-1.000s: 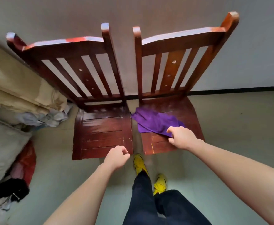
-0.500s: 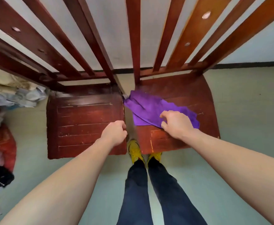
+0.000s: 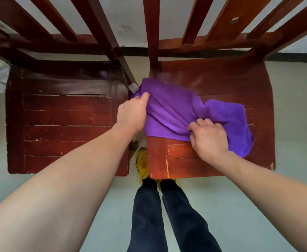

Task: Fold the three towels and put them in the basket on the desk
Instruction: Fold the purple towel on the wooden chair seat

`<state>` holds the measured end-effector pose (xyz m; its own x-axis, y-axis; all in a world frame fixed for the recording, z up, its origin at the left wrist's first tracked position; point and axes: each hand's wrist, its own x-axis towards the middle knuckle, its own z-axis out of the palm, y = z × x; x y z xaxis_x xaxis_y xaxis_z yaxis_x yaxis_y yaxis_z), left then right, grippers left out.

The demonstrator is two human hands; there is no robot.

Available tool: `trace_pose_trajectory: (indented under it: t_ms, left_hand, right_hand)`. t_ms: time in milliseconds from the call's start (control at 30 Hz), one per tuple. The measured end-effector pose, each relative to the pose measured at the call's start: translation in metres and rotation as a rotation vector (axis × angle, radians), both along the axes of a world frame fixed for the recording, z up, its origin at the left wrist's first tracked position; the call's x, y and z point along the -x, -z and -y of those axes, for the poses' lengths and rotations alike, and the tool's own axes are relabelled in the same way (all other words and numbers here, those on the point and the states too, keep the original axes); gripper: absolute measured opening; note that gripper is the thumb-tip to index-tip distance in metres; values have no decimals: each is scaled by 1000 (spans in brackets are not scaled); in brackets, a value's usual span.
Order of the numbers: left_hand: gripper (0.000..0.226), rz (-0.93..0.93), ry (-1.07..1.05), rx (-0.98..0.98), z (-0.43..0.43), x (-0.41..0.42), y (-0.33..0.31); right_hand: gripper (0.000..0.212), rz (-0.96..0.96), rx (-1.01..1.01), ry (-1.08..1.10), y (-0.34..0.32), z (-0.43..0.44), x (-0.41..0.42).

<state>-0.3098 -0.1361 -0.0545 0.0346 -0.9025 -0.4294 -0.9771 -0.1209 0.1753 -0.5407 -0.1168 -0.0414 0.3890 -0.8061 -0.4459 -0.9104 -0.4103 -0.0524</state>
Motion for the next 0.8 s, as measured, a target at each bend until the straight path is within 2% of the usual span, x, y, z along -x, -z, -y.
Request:
trace_pose_trajectory:
  t_ms: [67, 133, 233, 367, 467, 533, 600, 700, 800]
  left_hand:
    - [24, -48, -52, 28, -4, -2, -8]
    - [21, -94, -62, -27, -11, -11, -18]
    - [18, -204, -107, -43, -26, -27, -47]
    - [10, -536, -480, -172, -42, -56, -99]
    - [8, -763, -716, -233, -51, -95, -137]
    - [11, -890, -838, -217, -50, -117, -151]
    - [17, -978, -924, -191, -45, -140, -158]
    - [22, -947, -992, -185, -36, -170, -143]
    - [31, -759, -1083, -59, -25, -189, -107]
  right_hand:
    - [18, 68, -103, 51, -11, 5, 2]
    - [17, 160, -142, 176, -26, 10, 4]
    - [32, 309, -159, 359, -52, 20, 0]
    - [31, 590, -341, 466, -90, 41, -29]
    - [36, 691, -529, 503, -121, 56, -61]
    - [39, 716, -664, 500, -135, 65, -76]
    - [36, 697, -705, 439, -137, 73, -91]
    - [26, 547, -527, 321, -113, 87, -113]
    - [19, 404, -341, 332, -81, 102, -129]
